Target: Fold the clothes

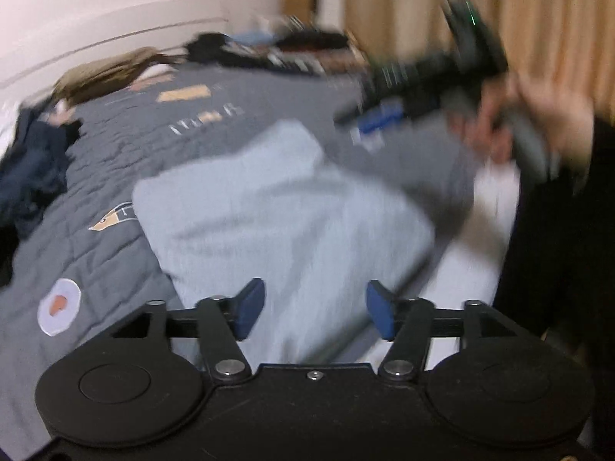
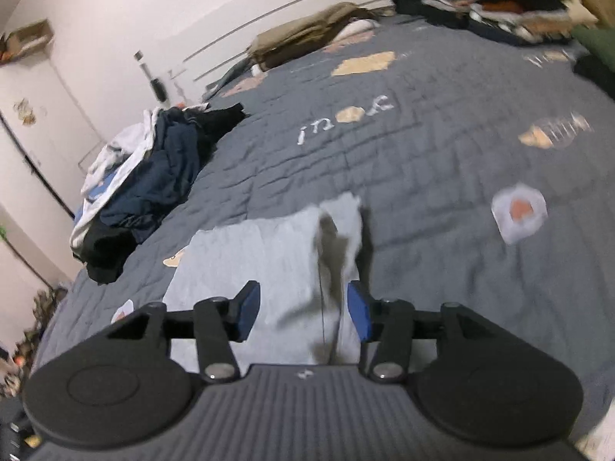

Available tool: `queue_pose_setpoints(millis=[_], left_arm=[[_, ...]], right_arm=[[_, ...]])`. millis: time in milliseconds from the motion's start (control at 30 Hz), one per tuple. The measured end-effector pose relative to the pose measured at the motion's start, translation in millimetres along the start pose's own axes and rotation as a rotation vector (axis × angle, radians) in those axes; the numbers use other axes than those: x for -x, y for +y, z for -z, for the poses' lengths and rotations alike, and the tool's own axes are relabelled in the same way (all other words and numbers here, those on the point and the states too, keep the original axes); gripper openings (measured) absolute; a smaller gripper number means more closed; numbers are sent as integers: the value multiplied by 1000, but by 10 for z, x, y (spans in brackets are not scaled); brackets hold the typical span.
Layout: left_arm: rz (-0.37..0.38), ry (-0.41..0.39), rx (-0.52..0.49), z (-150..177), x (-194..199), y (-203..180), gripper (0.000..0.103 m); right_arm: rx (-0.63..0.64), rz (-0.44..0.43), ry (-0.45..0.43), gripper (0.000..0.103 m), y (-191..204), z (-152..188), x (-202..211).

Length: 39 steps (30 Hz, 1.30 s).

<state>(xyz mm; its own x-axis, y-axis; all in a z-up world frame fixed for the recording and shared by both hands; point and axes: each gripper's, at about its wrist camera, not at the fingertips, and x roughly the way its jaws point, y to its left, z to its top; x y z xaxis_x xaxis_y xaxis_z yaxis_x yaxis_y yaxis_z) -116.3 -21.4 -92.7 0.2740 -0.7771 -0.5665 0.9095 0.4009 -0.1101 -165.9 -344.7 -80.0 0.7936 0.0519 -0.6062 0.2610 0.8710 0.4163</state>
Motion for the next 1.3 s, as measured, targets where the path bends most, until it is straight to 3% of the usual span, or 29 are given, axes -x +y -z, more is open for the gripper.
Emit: queue_pose_setpoints(millis=[200,333,433,533,633,667,700,733,800,1000,1167,1300], left_arm=[[-39,-145,255,-170,12,378,66],[-104,-189,325,-291,-41,583,66],[-121,-202,358,-382,-127,707,66],[-139,-203,402,-451,-240,828,66],[-161,-192,445,-465,-345,909,66],[-165,-190,455,-470,-376,931,66],[-171,-188,457,-476,-398,941,66],[-173,-187,458,-481,-420,947,66],[-176,-188,460,-496,-458,957,66],[-190,-196,470,-544,-517,955,66],[-221,-126,467,-535,-660,989,67],[-271,-40,446,-458,-746,1005,67]], right_arm=[[91,-16,36,50,55,-347,-367],[108,-32,-11,50,3,-430,-550],[74,-34,95,50,-66,-496,-788],[13,-67,192,50,-154,-470,-988],[-42,-100,202,48,-245,-440,-1103],[-53,-105,198,40,-261,-450,-1120],[-63,-109,194,19,-274,-461,-1138],[-61,-110,201,7,-275,-484,-1160],[-63,-114,195,6,-264,-523,-1170],[-29,-133,49,7,-171,-737,-944],[-5,-65,274,11,-241,-617,-1291],[-63,-122,264,11,-365,-585,-1266]])
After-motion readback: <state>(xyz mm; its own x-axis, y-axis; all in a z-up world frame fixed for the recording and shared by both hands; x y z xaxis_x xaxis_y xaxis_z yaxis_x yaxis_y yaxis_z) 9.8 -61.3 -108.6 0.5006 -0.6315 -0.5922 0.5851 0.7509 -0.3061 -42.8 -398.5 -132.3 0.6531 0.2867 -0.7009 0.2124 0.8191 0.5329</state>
